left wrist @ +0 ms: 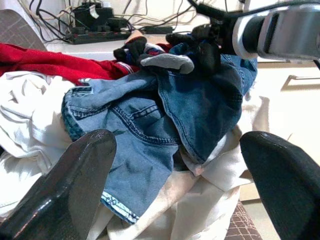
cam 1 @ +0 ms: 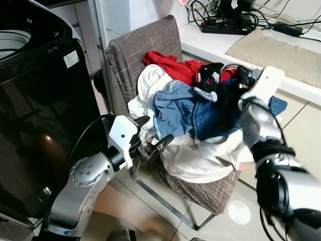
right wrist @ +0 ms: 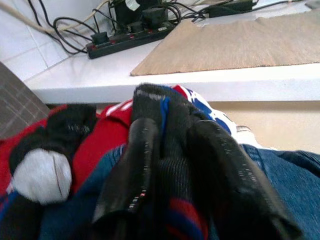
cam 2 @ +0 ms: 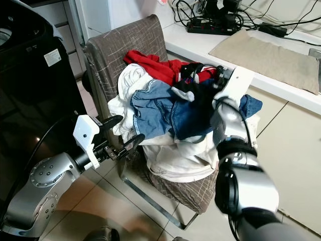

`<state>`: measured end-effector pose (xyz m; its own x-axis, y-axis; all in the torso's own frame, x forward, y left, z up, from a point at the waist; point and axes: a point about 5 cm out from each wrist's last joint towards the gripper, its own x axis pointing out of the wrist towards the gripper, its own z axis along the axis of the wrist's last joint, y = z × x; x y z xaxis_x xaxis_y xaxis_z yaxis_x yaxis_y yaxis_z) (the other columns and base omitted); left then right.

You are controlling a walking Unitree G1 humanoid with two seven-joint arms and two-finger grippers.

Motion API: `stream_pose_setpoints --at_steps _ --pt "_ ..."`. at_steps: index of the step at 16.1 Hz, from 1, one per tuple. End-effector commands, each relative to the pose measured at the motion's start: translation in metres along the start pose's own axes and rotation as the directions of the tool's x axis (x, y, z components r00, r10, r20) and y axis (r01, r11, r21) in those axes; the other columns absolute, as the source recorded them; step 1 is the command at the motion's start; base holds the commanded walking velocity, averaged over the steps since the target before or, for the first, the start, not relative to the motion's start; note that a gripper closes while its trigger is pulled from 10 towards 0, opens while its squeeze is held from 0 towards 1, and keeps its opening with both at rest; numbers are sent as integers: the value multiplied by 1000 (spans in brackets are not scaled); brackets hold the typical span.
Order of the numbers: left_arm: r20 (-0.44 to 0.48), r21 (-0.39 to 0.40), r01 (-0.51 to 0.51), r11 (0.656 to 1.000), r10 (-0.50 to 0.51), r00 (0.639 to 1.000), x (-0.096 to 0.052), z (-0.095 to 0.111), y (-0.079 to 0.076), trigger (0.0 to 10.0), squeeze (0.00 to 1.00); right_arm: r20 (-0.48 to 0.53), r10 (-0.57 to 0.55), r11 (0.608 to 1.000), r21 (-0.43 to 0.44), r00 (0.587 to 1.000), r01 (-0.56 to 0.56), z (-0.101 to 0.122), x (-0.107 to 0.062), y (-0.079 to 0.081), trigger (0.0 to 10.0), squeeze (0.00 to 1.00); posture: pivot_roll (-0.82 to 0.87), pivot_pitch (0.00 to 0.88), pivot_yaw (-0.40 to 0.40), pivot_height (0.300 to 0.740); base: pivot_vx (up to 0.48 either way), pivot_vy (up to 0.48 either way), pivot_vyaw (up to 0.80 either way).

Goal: Clothes washing

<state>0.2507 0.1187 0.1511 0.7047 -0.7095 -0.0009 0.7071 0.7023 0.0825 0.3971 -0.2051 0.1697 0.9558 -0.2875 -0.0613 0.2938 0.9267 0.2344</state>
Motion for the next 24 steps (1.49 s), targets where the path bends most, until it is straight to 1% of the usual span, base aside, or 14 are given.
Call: stream_pose_setpoints --at_steps 1,2,3,4,6,13,18,19,20,21,22,24 --pt "-6 10 1 1000 -1 1000 1 -1 0 10000 0 -35 -15 999 31 999 16 -1 1 -2 0 0 40 18 -37 740 0 0 0" --pt "-7 11 -1 1000 1 1000 1 -1 -1 10000 0 -94 -20 997 71 995 27 -7 1 -1 0 0 44 18 -40 740 0 0 0" --pt "-7 11 -1 1000 1 1000 1 -1 -1 10000 0 -119 -25 996 80 993 35 -10 1 -2 10000 0 47 18 -41 740 0 0 0" --pt "-7 12 -2 1000 2 1000 1 -1 -1 10000 0 -145 -20 995 89 989 33 -13 1 -1 10000 1000 50 17 -42 740 0 0 0" --pt "-9 15 -6 1000 6 1000 0 -1 0 10000 0 -157 -26 995 94 987 42 -14 1 -4 10000 1000 54 13 -44 740 0 0 0" --pt "-15 25 6 1000 -6 1000 1 -1 0 10000 0 -131 -46 997 54 990 54 -13 1 -9 10000 1000 50 0 -38 740 0 0 0" --pt "-18 30 13 999 -12 1000 2 -2 0 10000 0 -87 -54 998 37 995 58 -4 3 -10 10000 1000 53 0 -41 740 0 0 0" --pt "-18 31 10 999 -9 1000 2 -2 1 10000 0 -90 -53 998 29 994 56 -4 3 -10 10000 1000 52 0 -41 740 0 0 0" --pt "-18 30 8 1000 -8 1000 2 -2 1 10000 0 -116 -71 997 20 991 74 -8 3 -13 10000 1000 51 0 -41 740 0 0 0" --pt "-18 28 9 1000 -8 1000 2 -2 0 10000 0 -156 -98 995 14 983 101 -15 1 -18 10000 875 51 0 -41 740 0 0 0" --pt "-17 26 9 1000 -9 1000 2 -2 0 10000 0 -186 -102 994 12 977 106 -21 0 -20 10000 0 49 0 -39 740 0 0 0" --pt "-16 25 13 1000 -12 1000 3 -2 0 10000 0 -224 -88 995 20 971 95 -27 -1 -20 10000 0 45 0 -35 740 0 0 0"
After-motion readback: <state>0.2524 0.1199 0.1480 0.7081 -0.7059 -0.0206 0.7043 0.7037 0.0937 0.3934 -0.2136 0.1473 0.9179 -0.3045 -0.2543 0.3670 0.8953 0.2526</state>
